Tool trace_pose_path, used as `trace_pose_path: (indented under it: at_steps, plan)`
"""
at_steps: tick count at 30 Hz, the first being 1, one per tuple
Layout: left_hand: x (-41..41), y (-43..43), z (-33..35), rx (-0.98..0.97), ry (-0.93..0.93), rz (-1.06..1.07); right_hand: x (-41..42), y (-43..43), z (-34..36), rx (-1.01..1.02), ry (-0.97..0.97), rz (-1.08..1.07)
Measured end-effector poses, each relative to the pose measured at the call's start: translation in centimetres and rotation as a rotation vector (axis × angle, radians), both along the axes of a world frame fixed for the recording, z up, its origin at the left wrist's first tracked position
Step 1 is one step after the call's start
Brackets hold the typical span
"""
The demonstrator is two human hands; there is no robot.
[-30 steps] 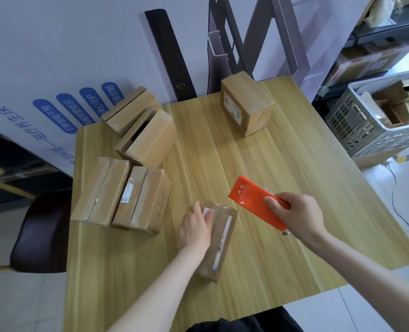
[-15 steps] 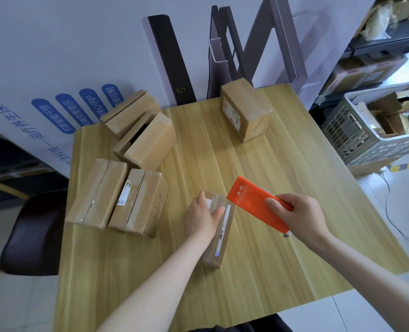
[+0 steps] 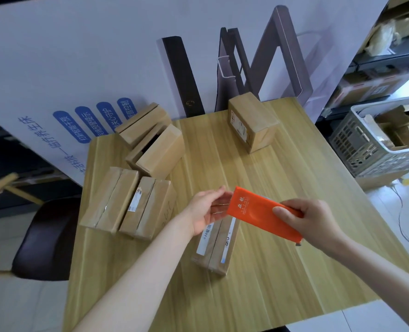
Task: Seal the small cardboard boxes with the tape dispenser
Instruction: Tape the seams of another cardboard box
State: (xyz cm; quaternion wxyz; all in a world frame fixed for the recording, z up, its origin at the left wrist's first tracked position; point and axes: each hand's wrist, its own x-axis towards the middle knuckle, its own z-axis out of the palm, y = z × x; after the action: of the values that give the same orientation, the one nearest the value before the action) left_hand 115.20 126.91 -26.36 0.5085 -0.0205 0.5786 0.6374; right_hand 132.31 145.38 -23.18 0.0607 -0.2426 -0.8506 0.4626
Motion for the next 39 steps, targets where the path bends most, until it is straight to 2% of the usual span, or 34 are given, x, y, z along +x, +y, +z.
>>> trace_pose_path:
  at_steps: [9,13,15,17,21,27,39]
  plan:
    - [0.4,-0.5,1.2,-0.008,-0.107,-0.074,-0.1,-0.6,1.1,-0.07,0.053,0.055]
    - [0.5,-0.6,1.6,0.029,-0.134,-0.045,-0.3,-0.9,1.6,-0.165,0.081,0.045]
    - [0.3,-0.6,1.7,0.017,-0.136,-0.018,-0.2,-0.7,1.7,-0.145,0.075,0.058]
    - [0.2,-0.5,1.7,-0.042,-0.07,0.009,-0.2,-0.7,1.5,-0.114,0.052,0.067]
    - [0.3,0.5,1.5,-0.192,0.179,0.051,-0.5,-0.9,1.3,-0.013,-0.017,0.082]
    - [-0.3,1.4,1.2,-0.291,0.394,0.116,-1.5,-1.8,1.9,0.117,-0.039,0.07]
    - [-3.2,1.0,-0.6,-0.561,0.551,0.181,-1.0,-1.1,1.9,0.283,-0.158,0.044]
